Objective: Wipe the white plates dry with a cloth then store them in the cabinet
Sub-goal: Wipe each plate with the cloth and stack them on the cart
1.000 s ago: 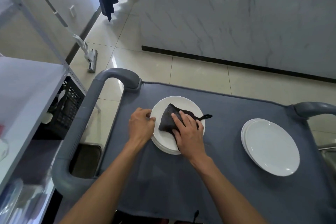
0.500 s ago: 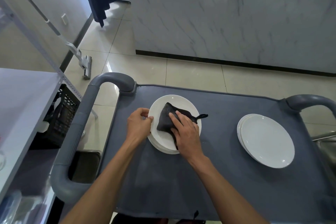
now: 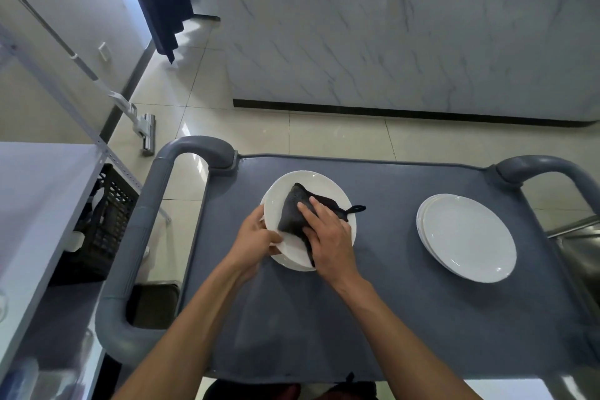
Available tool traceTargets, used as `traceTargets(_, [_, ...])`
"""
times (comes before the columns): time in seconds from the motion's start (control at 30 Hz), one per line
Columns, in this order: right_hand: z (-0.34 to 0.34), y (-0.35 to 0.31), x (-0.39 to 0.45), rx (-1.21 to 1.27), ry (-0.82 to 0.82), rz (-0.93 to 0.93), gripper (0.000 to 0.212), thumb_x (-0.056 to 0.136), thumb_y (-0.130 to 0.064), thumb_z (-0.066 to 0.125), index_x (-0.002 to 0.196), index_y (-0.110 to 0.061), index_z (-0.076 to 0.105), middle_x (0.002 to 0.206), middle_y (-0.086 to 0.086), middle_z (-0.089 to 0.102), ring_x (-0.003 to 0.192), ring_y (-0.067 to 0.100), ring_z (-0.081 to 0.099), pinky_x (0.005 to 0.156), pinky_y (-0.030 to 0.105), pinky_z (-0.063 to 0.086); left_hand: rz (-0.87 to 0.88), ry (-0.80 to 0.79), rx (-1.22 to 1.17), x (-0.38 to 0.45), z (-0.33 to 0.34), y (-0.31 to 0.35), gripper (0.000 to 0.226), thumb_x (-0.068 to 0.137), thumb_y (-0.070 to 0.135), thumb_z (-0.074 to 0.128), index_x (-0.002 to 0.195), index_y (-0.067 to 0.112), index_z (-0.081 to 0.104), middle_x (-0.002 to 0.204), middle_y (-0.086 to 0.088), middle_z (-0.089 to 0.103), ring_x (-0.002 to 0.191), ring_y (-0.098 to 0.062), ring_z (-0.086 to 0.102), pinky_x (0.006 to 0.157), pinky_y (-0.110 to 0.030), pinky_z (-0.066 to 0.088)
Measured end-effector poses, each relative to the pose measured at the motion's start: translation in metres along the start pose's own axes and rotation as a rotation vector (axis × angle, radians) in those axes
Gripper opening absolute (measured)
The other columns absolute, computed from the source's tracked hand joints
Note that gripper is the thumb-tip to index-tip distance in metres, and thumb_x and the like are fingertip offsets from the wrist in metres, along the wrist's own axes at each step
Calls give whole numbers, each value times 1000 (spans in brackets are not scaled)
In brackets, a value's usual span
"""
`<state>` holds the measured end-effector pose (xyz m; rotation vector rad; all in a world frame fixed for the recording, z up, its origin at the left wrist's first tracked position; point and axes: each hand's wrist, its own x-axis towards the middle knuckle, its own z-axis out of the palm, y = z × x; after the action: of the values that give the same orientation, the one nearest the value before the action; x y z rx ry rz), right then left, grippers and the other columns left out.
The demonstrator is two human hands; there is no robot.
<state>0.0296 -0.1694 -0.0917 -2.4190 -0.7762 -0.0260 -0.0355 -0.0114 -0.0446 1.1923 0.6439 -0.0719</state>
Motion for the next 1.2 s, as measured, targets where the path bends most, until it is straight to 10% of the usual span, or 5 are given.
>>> traceTargets(0.27, [-6, -5, -8, -14, -16, -29, 50, 99, -21, 47, 146, -36, 45, 157, -2, 39, 142, 16, 39, 98, 40, 35, -6, -111, -37, -13, 1, -4, 83, 82, -26, 42, 138, 34, 55, 123, -16, 67, 111, -41, 66, 81, -66, 56])
traceTargets(1.2, [-167, 60, -24, -219, 178, -221, 51, 101, -30, 35, 152, -34, 34, 164, 1, 27, 151, 21, 24, 107, 51, 31, 96, -284, -38, -52, 168, 10, 70, 79, -25, 41, 131, 18, 60, 123, -25, 66, 110, -47, 65, 77, -53, 57])
